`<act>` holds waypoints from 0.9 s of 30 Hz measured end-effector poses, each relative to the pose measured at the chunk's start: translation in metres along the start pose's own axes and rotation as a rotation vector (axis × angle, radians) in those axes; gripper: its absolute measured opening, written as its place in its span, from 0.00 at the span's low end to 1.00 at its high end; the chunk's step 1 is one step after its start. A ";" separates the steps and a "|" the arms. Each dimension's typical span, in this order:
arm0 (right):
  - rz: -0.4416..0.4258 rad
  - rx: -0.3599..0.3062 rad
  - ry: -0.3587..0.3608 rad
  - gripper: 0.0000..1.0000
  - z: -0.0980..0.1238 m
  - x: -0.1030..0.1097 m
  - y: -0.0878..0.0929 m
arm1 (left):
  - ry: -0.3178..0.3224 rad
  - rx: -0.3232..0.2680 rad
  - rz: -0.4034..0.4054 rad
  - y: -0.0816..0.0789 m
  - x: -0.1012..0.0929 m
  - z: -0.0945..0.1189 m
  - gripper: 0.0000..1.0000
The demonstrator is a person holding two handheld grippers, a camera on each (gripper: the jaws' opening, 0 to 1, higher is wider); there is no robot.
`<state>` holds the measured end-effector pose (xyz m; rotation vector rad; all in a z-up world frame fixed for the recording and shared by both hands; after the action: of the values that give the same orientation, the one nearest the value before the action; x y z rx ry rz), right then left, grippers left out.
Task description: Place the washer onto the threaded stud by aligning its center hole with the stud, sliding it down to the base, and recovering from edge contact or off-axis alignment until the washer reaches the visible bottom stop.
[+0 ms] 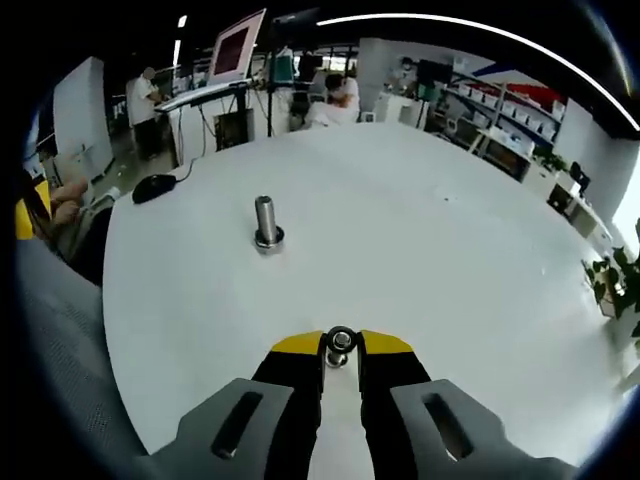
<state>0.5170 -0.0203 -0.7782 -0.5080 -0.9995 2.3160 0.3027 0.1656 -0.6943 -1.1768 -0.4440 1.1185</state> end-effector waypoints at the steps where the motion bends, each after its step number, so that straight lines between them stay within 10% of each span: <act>1: 0.000 0.009 0.000 0.14 0.001 0.000 0.000 | 0.001 0.000 -0.001 0.000 0.000 0.000 0.11; 27: 0.045 0.277 -0.150 0.03 -0.008 -0.002 0.002 | 0.004 -0.005 0.006 0.000 0.001 0.000 0.11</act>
<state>0.5220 -0.0179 -0.7845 -0.2509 -0.7211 2.5104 0.3031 0.1664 -0.6948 -1.1855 -0.4407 1.1209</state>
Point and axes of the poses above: the point that each gripper's makers call its tool centre point, and the gripper's own axes: z roughly backward along the fingers, x roughly to its left, y roughly out of its underside, the point moved 5 cm from there along z, roughly backward along the fingers, and after that the axes turned 4 degrees about -x, right-handed, at the moved point
